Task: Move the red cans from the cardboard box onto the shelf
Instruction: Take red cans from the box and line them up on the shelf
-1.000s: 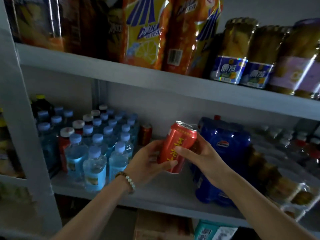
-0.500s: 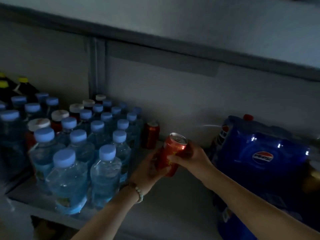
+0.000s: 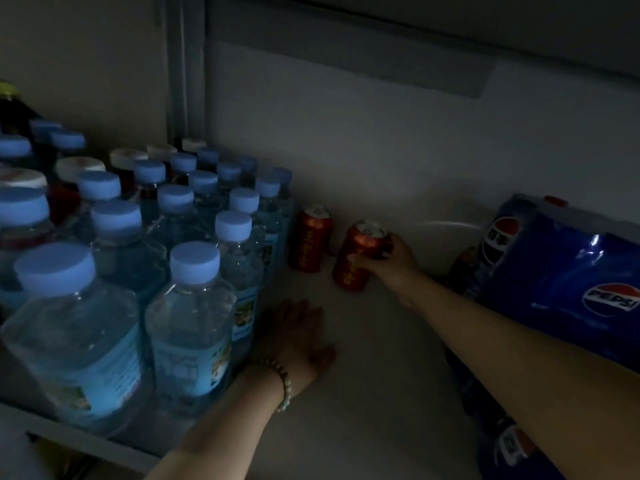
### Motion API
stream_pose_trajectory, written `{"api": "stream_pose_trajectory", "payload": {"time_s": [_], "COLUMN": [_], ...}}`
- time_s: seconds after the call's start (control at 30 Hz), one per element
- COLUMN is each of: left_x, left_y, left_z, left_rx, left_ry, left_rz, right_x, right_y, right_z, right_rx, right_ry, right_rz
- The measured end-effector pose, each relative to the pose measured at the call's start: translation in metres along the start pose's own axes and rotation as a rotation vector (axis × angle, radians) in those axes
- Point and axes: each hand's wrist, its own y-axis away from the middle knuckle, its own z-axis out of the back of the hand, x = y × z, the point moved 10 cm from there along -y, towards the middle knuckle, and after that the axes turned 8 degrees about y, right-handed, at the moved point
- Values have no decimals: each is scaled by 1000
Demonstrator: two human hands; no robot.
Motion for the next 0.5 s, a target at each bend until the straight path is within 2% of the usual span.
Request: {"api": "stream_pose_trajectory", "payload": {"time_s": [0.5], "left_x": [3], "left_y": [-1], "left_z": [-2], "left_rx": [18], "left_ry": [12], "left_rz": [15], "right_x": [-4], "right_y": [-37], "right_z": [-24], "right_rx": [116], "right_ry": [-16], "right_rz": [-9]}}
